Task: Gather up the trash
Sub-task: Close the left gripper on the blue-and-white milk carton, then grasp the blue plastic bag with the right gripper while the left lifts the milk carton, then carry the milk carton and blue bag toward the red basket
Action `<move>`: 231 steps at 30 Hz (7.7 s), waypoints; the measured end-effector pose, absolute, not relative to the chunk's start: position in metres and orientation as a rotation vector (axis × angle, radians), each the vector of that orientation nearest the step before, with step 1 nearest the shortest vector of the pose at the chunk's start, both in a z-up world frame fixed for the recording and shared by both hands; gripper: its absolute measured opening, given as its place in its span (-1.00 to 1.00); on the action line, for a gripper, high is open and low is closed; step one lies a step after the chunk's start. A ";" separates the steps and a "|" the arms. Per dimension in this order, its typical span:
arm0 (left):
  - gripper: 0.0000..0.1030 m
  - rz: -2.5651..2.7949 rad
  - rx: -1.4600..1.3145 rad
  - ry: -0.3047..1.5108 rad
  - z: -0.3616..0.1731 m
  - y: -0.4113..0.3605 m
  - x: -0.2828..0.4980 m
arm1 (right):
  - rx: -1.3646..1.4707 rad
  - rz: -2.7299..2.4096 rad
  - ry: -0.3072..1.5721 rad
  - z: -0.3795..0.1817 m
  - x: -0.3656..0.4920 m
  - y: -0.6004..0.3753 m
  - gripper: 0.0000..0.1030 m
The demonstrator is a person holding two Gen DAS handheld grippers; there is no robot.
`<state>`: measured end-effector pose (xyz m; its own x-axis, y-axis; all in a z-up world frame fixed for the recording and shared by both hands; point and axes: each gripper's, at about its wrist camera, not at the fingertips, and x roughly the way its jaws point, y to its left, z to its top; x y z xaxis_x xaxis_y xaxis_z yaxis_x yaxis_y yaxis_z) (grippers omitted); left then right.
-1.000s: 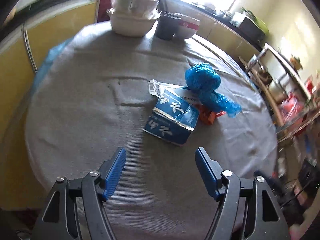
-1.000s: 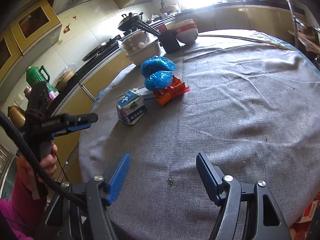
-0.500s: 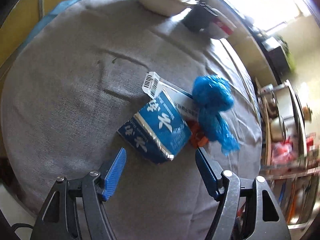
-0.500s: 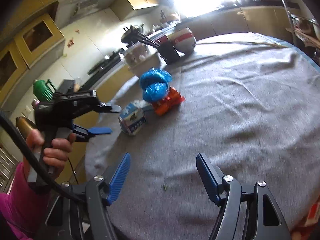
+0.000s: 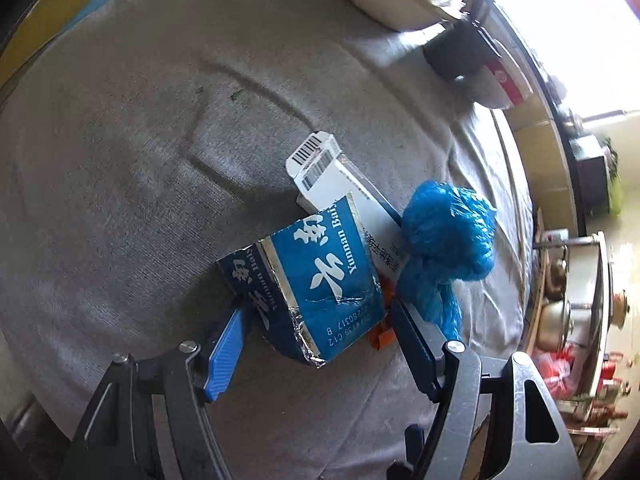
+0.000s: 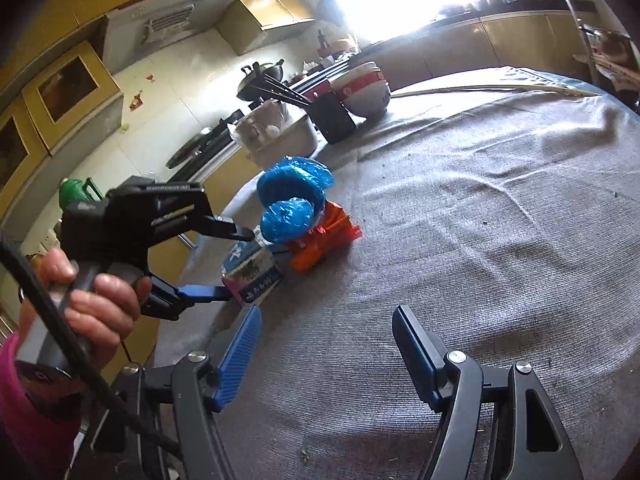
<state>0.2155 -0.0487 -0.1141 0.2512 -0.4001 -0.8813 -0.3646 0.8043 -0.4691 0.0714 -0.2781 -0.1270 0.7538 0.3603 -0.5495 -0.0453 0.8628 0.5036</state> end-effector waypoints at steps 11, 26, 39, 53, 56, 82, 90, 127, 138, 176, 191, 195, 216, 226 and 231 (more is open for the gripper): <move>0.53 -0.066 -0.636 1.321 -0.123 -0.049 0.212 | 0.454 0.231 0.702 -0.129 0.070 -0.273 0.39; 0.48 -0.199 -0.523 1.350 -0.121 -0.012 0.225 | 0.475 0.216 0.712 -0.130 0.072 -0.277 0.39; 0.44 -0.211 -0.774 1.341 -0.115 0.001 0.188 | 0.477 0.226 0.700 -0.130 0.072 -0.278 0.39; 0.46 0.009 -0.955 1.371 -0.127 -0.045 0.212 | 0.486 0.265 0.677 -0.126 0.069 -0.280 0.39; 0.52 0.045 -0.939 1.360 -0.129 -0.049 0.213 | 0.490 0.270 0.674 -0.126 0.068 -0.281 0.39; 0.45 -0.170 -0.458 1.454 -0.121 -0.027 0.237 | 0.512 0.251 0.691 -0.129 0.072 -0.286 0.39; 0.45 -0.367 -0.223 1.551 -0.118 -0.021 0.214 | 0.512 0.241 0.710 -0.130 0.074 -0.285 0.39; 0.42 -0.354 -0.474 1.332 -0.120 0.008 0.188 | 0.427 0.087 0.942 -0.092 0.258 -0.221 -0.03; 0.19 -0.407 -0.475 1.268 -0.119 0.011 0.185 | 0.360 0.118 0.810 -0.071 0.200 -0.230 -0.15; 0.42 -0.047 -0.232 1.344 -0.105 -0.042 0.182 | 0.545 0.084 0.756 -0.111 0.030 -0.305 -0.14; 0.39 -0.142 -0.217 1.300 -0.111 -0.028 0.176 | 0.545 0.102 0.752 -0.117 0.031 -0.305 -0.13; 0.38 -0.159 -0.207 1.281 -0.107 -0.024 0.162 | 0.540 0.097 0.752 -0.116 0.029 -0.304 -0.13; 0.39 -0.328 0.134 1.014 -0.036 -0.075 0.071 | 0.490 0.080 0.623 -0.064 -0.021 -0.306 -0.13; 0.39 -0.365 0.248 0.910 -0.016 -0.109 0.050 | 0.469 0.062 0.573 -0.041 -0.046 -0.315 -0.13; 0.39 -0.379 0.284 0.876 -0.009 -0.121 0.042 | 0.467 0.046 0.562 -0.036 -0.059 -0.322 -0.13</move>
